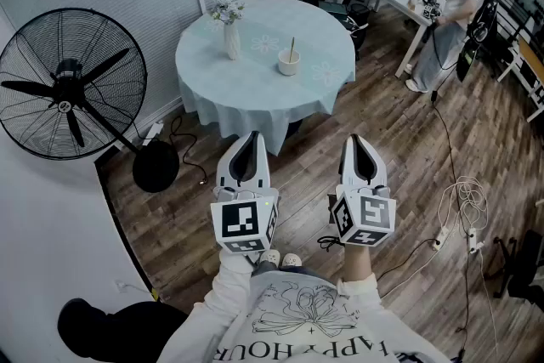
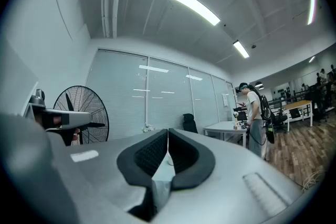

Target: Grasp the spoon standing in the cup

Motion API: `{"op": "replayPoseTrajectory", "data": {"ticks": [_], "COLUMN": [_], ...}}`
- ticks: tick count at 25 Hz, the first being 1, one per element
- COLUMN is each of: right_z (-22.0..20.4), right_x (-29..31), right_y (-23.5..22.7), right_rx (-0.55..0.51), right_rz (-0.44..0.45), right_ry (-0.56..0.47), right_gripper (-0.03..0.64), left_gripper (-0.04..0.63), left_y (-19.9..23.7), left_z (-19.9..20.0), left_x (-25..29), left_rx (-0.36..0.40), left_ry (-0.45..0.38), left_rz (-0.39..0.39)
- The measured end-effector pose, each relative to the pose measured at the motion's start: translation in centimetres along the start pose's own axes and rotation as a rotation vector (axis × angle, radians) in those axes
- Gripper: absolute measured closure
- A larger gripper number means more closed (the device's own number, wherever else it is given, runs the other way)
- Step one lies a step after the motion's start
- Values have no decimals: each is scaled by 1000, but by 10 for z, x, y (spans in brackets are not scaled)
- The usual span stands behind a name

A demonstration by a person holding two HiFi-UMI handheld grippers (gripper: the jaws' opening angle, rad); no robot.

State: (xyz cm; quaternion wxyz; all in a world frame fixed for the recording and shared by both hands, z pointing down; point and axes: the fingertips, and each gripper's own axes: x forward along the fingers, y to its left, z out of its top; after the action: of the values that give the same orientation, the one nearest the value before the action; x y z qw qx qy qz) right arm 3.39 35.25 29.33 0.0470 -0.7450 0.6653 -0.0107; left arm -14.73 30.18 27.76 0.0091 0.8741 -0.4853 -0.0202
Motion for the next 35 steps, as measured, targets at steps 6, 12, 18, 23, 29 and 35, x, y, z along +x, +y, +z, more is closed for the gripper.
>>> {"op": "replayPoseTrajectory", "data": {"ticks": [6, 12, 18, 23, 29, 35], "right_z": [2, 0, -3, -13, -24, -27], "right_x": [3, 4, 10, 10, 20, 39], "right_y": [0, -6, -9, -13, -14, -15], "right_rx": [-6, 11, 27, 27, 52, 51], "right_rz": [2, 1, 31, 58, 90, 109], "right_ry": [-2, -11, -7, 12, 33, 37], "right_gripper": [601, 601, 601, 600, 595, 549], "left_gripper": [591, 589, 591, 591, 591, 591], "left_y": [0, -3, -4, -8, -7, -5], "left_z": [2, 0, -1, -9, -20, -21], "left_x": [2, 4, 6, 4, 13, 32], "left_rx": [4, 4, 5, 1, -3, 2], "left_ry": [-5, -4, -6, 2, 20, 20], "left_rz": [-7, -8, 13, 34, 43, 36]}}
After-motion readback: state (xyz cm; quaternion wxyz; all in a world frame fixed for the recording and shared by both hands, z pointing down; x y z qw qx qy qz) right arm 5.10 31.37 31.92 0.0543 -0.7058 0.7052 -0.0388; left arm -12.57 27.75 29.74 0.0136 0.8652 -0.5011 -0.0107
